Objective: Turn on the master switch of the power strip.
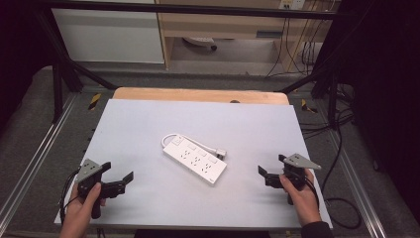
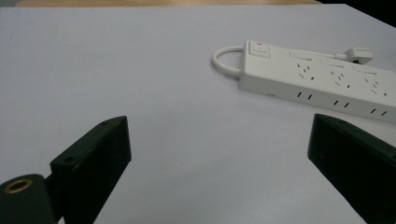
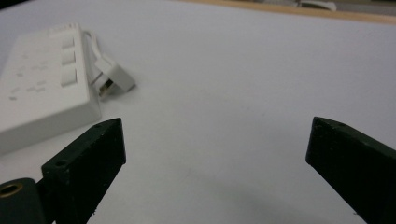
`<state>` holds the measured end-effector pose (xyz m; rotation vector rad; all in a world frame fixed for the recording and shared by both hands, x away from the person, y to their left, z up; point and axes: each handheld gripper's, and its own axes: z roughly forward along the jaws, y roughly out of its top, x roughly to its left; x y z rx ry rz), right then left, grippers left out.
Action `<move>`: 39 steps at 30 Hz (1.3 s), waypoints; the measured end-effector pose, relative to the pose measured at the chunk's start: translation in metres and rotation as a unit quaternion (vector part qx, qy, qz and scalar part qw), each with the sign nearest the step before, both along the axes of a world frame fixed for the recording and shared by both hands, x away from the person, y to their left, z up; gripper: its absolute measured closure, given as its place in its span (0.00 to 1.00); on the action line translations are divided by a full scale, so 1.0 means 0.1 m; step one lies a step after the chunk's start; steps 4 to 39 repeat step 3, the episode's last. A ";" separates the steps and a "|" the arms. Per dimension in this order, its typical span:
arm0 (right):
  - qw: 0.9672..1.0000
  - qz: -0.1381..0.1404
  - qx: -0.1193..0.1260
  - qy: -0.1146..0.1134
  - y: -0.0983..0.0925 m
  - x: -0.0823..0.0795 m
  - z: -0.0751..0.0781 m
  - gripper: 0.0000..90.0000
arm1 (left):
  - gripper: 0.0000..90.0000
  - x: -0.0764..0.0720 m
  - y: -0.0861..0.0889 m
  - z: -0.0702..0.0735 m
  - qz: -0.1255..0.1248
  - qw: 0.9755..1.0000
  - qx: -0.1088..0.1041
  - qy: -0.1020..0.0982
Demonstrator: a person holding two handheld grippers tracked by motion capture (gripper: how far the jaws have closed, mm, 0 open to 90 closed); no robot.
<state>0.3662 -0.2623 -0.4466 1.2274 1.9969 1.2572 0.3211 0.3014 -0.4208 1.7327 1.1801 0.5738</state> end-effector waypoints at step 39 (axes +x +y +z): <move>0.999 -0.001 -0.033 0.023 0.06 0.08 -0.09 0.06 | 0.07 0.00 0.00 0.00 0.001 1.000 0.000 0.000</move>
